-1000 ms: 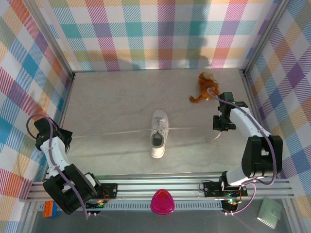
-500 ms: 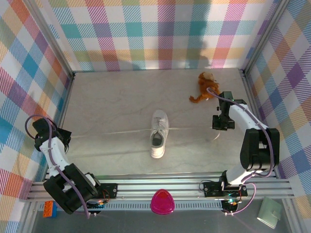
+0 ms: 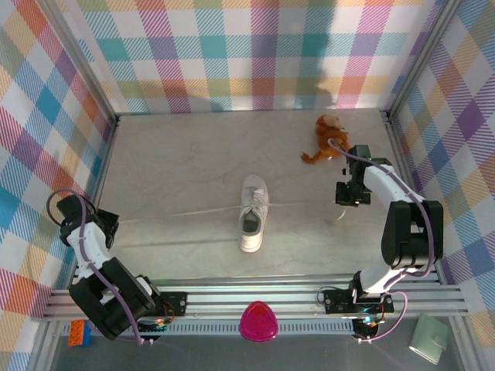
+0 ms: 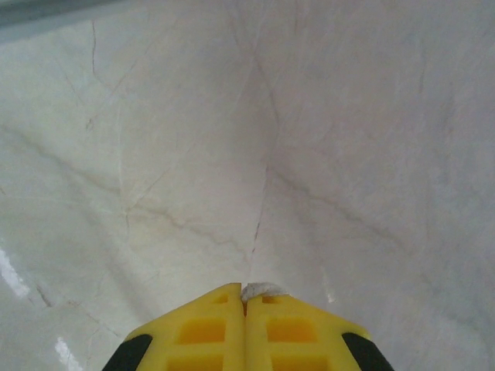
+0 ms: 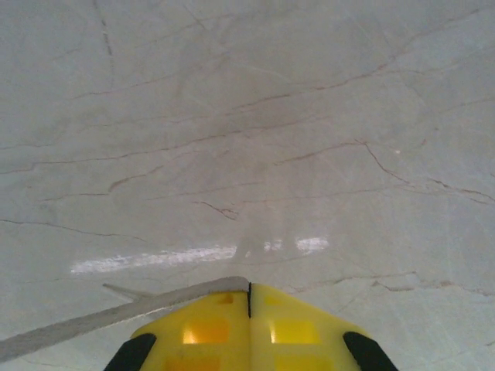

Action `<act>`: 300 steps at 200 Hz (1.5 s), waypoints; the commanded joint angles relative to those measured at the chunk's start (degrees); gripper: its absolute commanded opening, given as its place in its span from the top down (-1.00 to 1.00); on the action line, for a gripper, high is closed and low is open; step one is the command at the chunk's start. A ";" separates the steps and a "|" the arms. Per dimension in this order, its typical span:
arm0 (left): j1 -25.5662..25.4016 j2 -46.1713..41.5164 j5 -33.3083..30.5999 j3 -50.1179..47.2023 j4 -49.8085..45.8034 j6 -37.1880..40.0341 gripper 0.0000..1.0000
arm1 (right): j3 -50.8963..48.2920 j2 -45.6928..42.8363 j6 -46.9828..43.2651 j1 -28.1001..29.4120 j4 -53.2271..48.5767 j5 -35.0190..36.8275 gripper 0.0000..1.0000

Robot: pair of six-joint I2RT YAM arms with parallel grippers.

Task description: Tie the shoes

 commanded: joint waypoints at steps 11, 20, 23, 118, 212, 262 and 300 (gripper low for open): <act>-2.61 0.52 -2.33 0.83 0.76 0.67 1.00 | 0.82 1.52 0.65 0.45 0.17 0.70 0.95; -3.03 1.25 -2.80 1.90 0.16 1.35 0.78 | 1.24 1.25 0.64 0.46 0.07 0.78 0.73; -3.10 1.41 -2.83 2.31 -0.10 1.66 0.70 | 1.36 1.11 0.65 0.44 0.07 0.66 0.65; -21.65 1.78 6.21 9.33 5.45 19.63 0.11 | 1.15 -6.73 -4.71 8.66 5.00 -11.68 -0.02; -63.14 15.39 9.54 6.26 9.08 67.98 -0.05 | -8.74 -3.94 9.26 20.89 19.45 -16.84 -0.03; -65.10 24.72 9.93 7.63 11.88 73.09 -0.16 | -9.31 0.69 12.35 22.67 23.07 -20.57 -0.04; -66.73 27.99 9.55 8.94 11.92 74.09 -0.19 | -6.92 5.43 13.27 23.33 23.80 -21.75 -0.04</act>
